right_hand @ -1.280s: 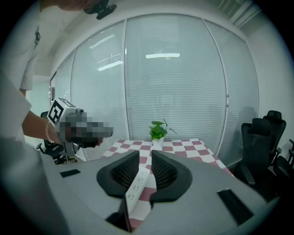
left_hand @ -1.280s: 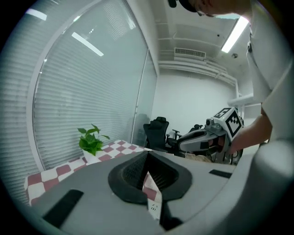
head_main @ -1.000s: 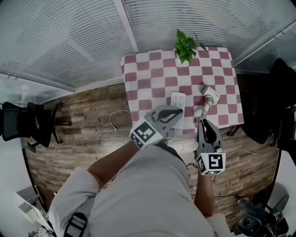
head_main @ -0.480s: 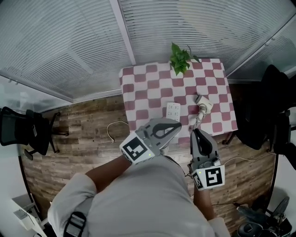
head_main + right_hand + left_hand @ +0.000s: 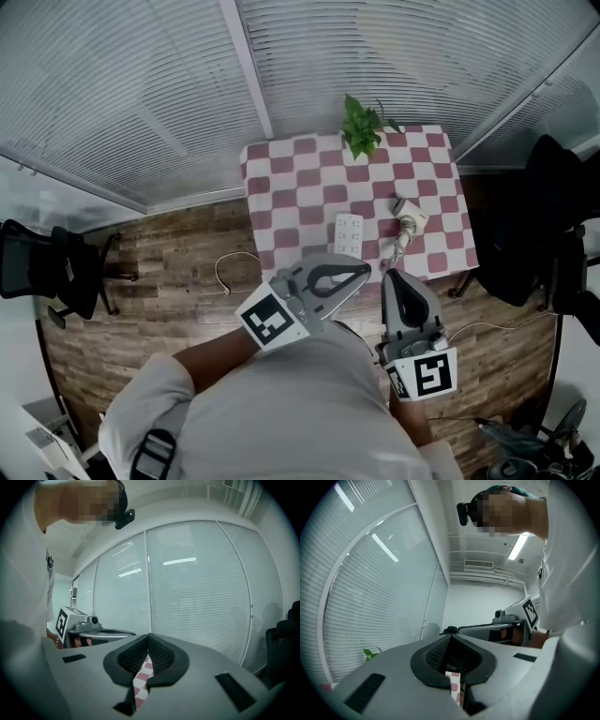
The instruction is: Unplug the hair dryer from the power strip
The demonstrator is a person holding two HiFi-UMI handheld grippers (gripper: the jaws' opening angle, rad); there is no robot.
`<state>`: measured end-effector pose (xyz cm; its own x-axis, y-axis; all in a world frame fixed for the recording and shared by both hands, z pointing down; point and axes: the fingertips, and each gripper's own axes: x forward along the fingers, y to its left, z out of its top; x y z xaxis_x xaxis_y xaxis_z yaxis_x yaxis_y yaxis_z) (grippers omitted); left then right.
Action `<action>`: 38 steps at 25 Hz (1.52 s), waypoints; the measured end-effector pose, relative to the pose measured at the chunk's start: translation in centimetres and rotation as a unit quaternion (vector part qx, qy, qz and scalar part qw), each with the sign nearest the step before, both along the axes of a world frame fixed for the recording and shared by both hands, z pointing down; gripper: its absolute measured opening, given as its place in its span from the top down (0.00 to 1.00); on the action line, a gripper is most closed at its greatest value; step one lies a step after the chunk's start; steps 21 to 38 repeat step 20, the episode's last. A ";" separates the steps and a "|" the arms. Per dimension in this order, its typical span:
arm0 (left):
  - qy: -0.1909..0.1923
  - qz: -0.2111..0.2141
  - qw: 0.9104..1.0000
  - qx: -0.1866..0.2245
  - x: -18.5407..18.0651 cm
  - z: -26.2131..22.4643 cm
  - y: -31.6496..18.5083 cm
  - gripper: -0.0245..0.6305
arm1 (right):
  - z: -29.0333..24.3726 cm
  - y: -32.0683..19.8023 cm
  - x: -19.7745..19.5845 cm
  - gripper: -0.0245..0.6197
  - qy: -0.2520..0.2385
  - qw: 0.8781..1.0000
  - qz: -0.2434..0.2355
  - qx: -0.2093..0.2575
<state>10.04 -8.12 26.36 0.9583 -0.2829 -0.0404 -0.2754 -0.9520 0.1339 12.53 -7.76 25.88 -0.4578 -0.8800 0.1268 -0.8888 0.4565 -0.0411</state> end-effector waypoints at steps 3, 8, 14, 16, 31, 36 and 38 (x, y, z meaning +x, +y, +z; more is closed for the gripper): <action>-0.003 0.002 1.000 0.001 0.1 0.1 -0.1 0.92 | 0.0 -0.2 -0.2 0.91 0.001 1.000 -0.001 0.001; -0.003 0.000 1.000 -0.001 -0.1 0.1 -0.2 0.92 | 0.1 -0.1 -0.4 0.91 0.000 1.000 -0.001 0.002; 0.003 -0.001 1.000 -0.003 -0.1 -0.1 -0.4 0.92 | 0.3 -0.2 -0.4 0.91 -0.003 1.000 -0.001 -0.001; 0.002 -0.001 1.000 -0.005 0.0 -0.1 -0.5 0.92 | 0.3 -0.2 -0.4 0.91 -0.002 1.000 0.000 -0.001; 0.001 -0.001 1.000 -0.007 0.0 0.0 -0.6 0.92 | 0.2 -0.4 -0.4 0.91 -0.005 1.000 -0.001 0.000; 0.001 -0.001 1.000 -0.007 0.0 0.0 -0.6 0.92 | 0.2 -0.4 -0.4 0.91 -0.005 1.000 -0.001 0.000; 0.001 -0.001 1.000 -0.007 0.0 0.0 -0.6 0.92 | 0.2 -0.4 -0.4 0.91 -0.005 1.000 -0.001 0.000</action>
